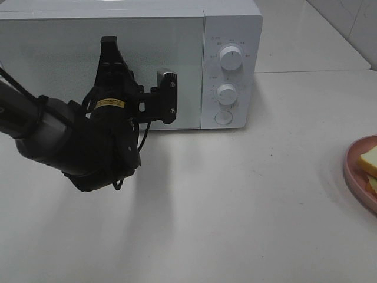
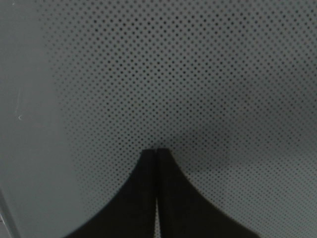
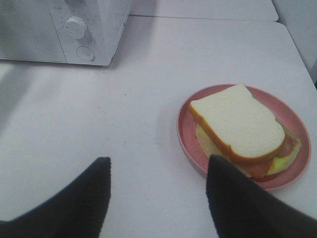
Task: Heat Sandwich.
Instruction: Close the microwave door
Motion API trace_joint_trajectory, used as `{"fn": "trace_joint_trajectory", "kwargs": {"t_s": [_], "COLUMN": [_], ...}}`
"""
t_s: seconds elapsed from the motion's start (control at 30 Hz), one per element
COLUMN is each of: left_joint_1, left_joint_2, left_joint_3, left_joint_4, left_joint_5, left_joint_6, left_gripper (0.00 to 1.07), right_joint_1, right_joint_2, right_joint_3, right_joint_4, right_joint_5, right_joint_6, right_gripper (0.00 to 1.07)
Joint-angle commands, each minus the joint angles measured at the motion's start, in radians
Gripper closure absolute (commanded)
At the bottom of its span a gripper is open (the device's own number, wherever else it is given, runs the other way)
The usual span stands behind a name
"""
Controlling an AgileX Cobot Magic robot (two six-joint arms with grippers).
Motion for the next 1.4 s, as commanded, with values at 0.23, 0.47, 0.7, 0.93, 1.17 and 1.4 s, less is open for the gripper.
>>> {"fn": "trace_joint_trajectory", "kwargs": {"t_s": [0.23,0.47,0.7,0.93,1.17,1.4], "left_joint_1": [0.057,0.057,0.037,0.006,-0.044,-0.108], "left_joint_2": [0.004,0.004,0.003,0.003,-0.002,-0.002], "left_joint_3": [-0.039,-0.039,-0.038,-0.038,-0.038,-0.038], "left_joint_4": [0.049,0.041,0.022,-0.01,-0.054,-0.125], "left_joint_5": [-0.064,-0.066,-0.093,-0.089,-0.093,-0.097], "left_joint_6": [-0.011,-0.013,-0.018,-0.044,-0.04,-0.04], "left_gripper": [1.07,1.07,1.07,1.07,1.07,1.07], "right_joint_1": [0.0,0.0,0.0,0.0,0.0,0.0], "right_joint_2": [-0.024,-0.024,-0.024,-0.024,-0.024,-0.024], "right_joint_3": [-0.001,-0.001,-0.001,-0.001,-0.001,-0.001], "right_joint_4": [-0.004,-0.004,-0.004,-0.004,-0.004,-0.004], "right_joint_5": [-0.012,-0.012,-0.012,-0.012,-0.012,-0.012], "right_joint_6": [-0.006,-0.006,-0.006,-0.006,-0.006,-0.006], "right_gripper": [0.5,0.5,0.5,0.5,0.5,0.5]}}
